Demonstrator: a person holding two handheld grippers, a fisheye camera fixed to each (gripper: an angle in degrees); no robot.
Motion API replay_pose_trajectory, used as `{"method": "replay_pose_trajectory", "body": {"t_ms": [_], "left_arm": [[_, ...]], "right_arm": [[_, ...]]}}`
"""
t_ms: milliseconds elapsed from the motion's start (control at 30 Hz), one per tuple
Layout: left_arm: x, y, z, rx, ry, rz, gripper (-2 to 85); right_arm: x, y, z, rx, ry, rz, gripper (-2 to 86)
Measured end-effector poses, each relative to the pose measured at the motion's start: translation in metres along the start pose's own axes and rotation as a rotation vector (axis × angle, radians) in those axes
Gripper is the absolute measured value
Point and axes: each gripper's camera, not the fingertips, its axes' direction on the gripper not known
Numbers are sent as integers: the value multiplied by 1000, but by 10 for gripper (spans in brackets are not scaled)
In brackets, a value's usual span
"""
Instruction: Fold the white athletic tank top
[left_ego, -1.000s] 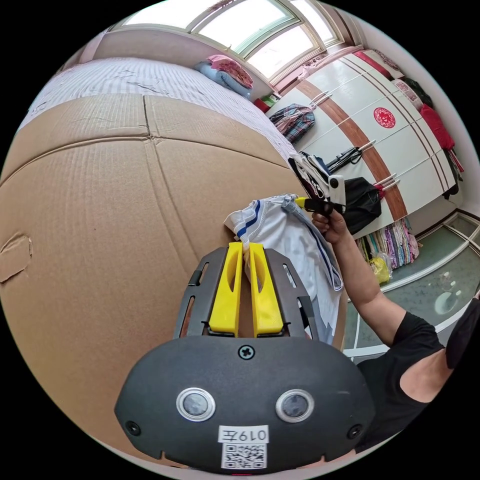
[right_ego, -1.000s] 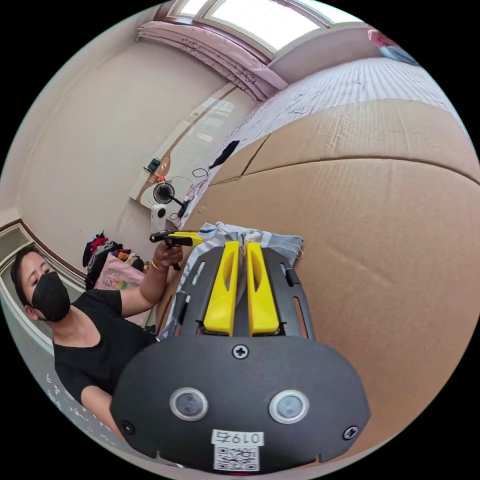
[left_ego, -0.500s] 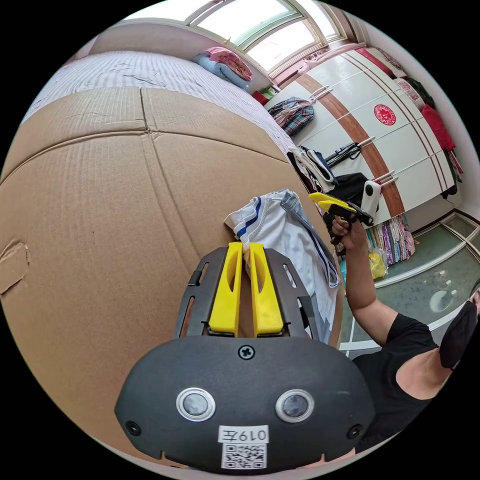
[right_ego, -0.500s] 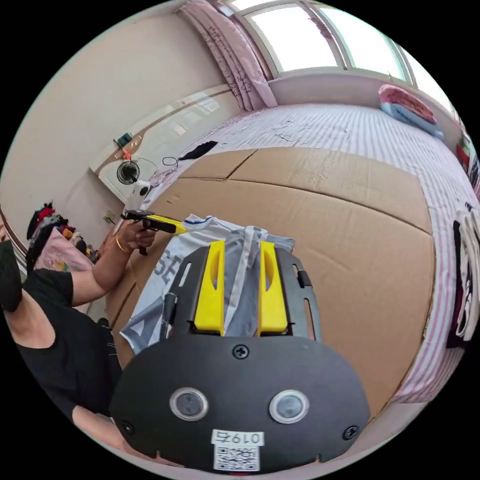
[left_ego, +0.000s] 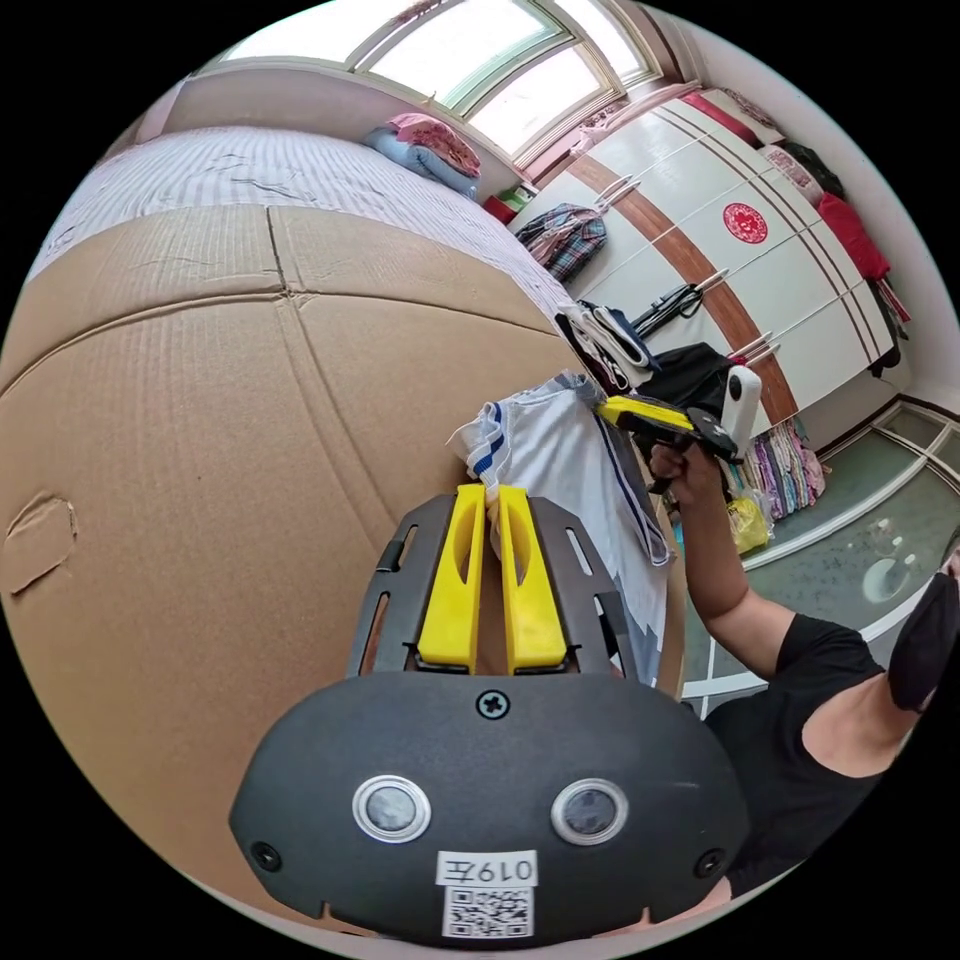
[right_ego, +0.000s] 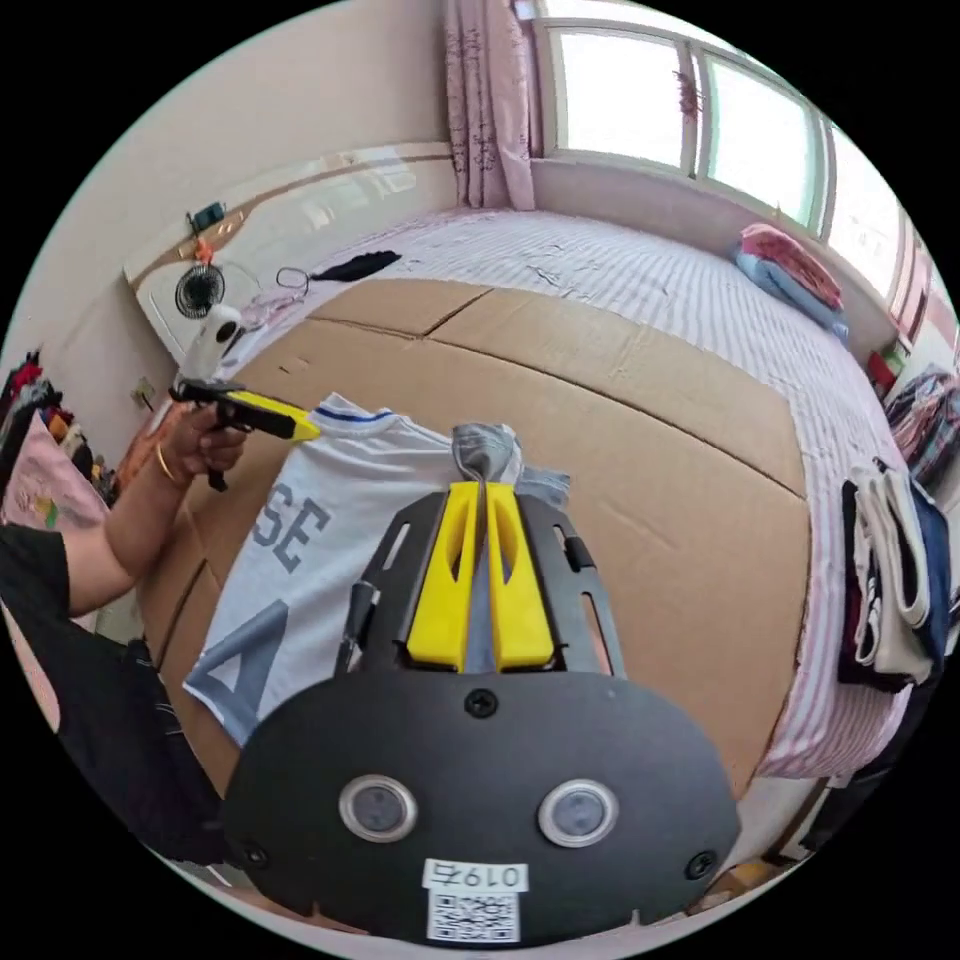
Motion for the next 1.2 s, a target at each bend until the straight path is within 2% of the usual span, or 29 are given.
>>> {"method": "replay_pose_trajectory", "body": {"t_ms": [67,167,367,467,700,800,900,967,1033,1133,1200], "left_arm": [[-1,1,-8,-18,11,-37,26],[4,3,-18,-20,28,-59,26],[33,0,-41,-27,14,-49,26],[52,-1,-56,-17,18,-48,25],[93,-1,-85,-68,6,-118,16],[127,10,-116,-8,29,-78,11],[183,33,-150,42,-73,27,10],[256,65,-169,74,-141,228,12],[322,98,-173,70,-71,436,15],[430,158,-156,-68,9,742,27],[487,193,-142,-157,-79,872,42]], "right_arm": [[46,6,-9,-1,-113,152,5],[74,18,-17,-12,-221,239,15],[66,26,-68,-5,-221,280,51],[56,31,-101,-30,-152,307,73],[-15,78,-217,-80,-157,160,64],[-89,109,-294,-1,-115,-49,23],[-185,143,-356,76,95,-249,0],[-252,166,-383,85,207,-322,-4],[-297,179,-392,37,247,-382,-4],[-370,196,-395,-120,304,-547,-2],[-407,203,-402,-191,345,-637,9]]}}
